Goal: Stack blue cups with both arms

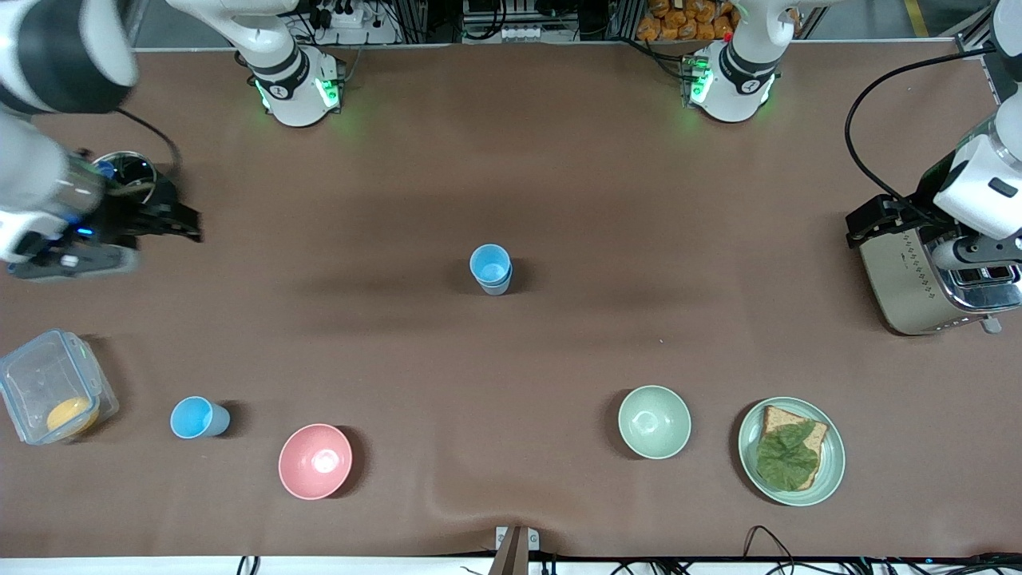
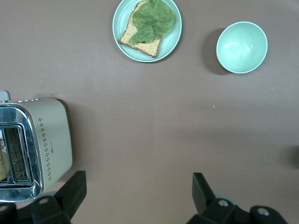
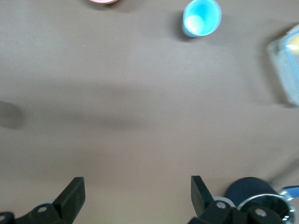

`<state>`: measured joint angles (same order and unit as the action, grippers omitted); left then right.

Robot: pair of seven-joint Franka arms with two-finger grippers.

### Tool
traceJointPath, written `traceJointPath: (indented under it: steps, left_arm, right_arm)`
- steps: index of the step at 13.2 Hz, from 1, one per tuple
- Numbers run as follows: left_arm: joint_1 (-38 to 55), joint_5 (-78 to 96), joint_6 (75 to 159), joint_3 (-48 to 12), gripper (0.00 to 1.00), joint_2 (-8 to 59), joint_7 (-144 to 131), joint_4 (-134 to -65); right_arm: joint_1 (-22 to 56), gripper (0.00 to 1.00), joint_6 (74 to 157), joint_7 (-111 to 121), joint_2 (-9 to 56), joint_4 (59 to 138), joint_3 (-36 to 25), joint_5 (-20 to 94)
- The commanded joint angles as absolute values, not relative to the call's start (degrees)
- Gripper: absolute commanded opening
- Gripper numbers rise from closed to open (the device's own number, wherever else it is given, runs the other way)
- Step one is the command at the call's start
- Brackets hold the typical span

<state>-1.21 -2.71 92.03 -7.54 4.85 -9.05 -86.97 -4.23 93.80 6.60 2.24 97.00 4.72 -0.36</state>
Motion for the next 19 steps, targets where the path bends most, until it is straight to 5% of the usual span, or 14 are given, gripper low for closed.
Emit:
traceJointPath:
  steps: [1,4,19]
  left_arm:
    - [-1.84,-1.93,91.67,-7.38,1.00,4.57,-7.91,-86.40]
    - [-1.85,-1.85,91.67,-7.29,1.00,4.48,-7.91,-86.48]
    - [-1.85,-1.76,90.97,-7.21,1.00,4.04,-6.94,-85.00]
  right_arm:
    - [-7.56,1.00,92.21,7.92,2.28,93.97,6.15,-1.14]
    - [-7.74,1.00,87.19,1.86,2.55,91.14,6.24,-1.14]
    - [-7.82,1.00,87.63,2.28,2.20,88.33,6.24,0.09]
